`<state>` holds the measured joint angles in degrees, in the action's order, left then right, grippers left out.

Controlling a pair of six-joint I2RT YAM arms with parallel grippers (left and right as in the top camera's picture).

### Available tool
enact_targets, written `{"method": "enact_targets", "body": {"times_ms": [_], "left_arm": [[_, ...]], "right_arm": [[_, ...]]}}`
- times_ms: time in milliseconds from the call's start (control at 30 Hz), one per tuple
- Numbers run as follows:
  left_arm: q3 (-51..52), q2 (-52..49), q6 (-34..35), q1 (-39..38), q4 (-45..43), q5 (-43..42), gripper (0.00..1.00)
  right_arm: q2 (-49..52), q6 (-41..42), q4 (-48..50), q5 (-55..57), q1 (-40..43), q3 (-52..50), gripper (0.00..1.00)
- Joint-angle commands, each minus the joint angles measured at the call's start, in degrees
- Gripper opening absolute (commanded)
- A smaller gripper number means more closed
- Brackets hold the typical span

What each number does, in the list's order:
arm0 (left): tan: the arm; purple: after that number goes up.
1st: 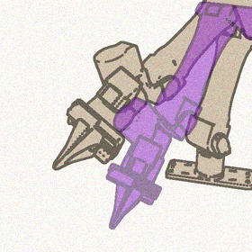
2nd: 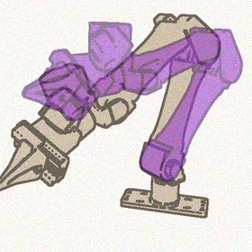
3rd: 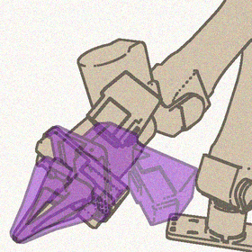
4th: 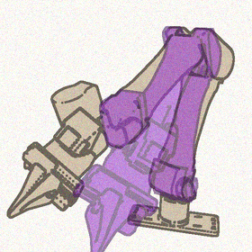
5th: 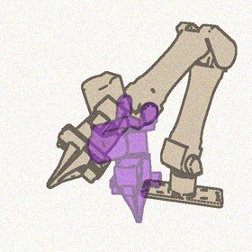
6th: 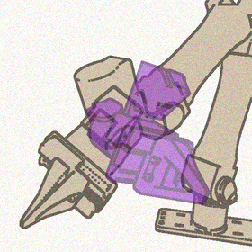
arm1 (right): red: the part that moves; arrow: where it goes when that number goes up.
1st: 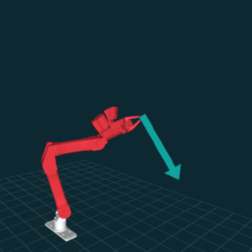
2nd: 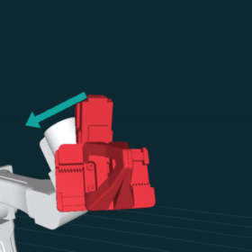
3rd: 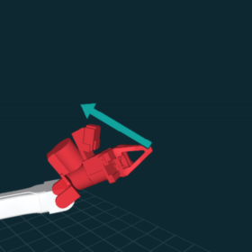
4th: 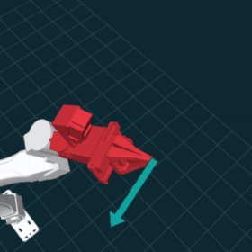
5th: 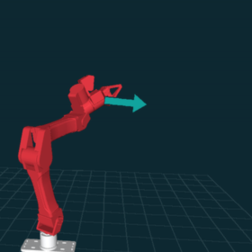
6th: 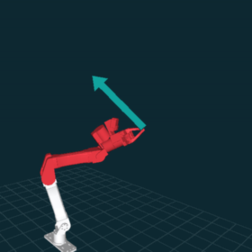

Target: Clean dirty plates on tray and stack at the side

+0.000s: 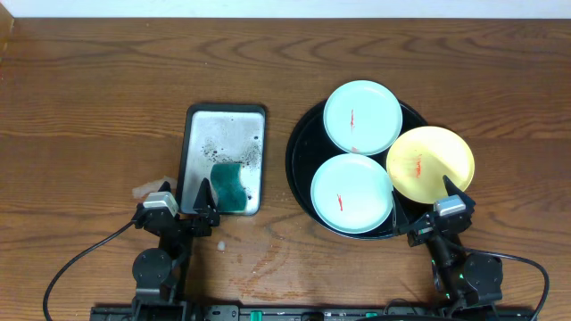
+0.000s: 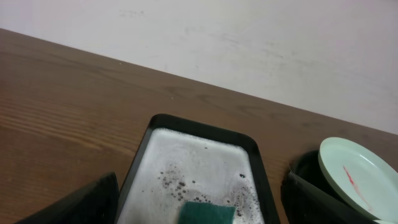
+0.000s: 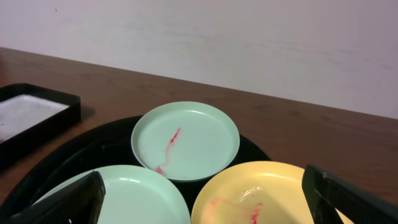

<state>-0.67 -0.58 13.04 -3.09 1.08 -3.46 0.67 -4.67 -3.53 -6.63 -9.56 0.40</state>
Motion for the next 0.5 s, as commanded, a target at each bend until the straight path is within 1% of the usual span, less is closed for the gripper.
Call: {"method": "enact_targets", "body": {"times_ms": [0, 467], "left_arm": [[0.44, 0.35, -0.98, 0.13, 2.71, 0.09, 0.84], [0.44, -1.2, -0.98, 0.13, 2.71, 0.09, 0.84]], "right_arm": [[-0.33, -0.55, -0.09, -0.31, 0.7, -0.09, 0.99], [-0.33, -0.55, -0.09, -0.28, 0.7, -0.09, 0.99]]}}
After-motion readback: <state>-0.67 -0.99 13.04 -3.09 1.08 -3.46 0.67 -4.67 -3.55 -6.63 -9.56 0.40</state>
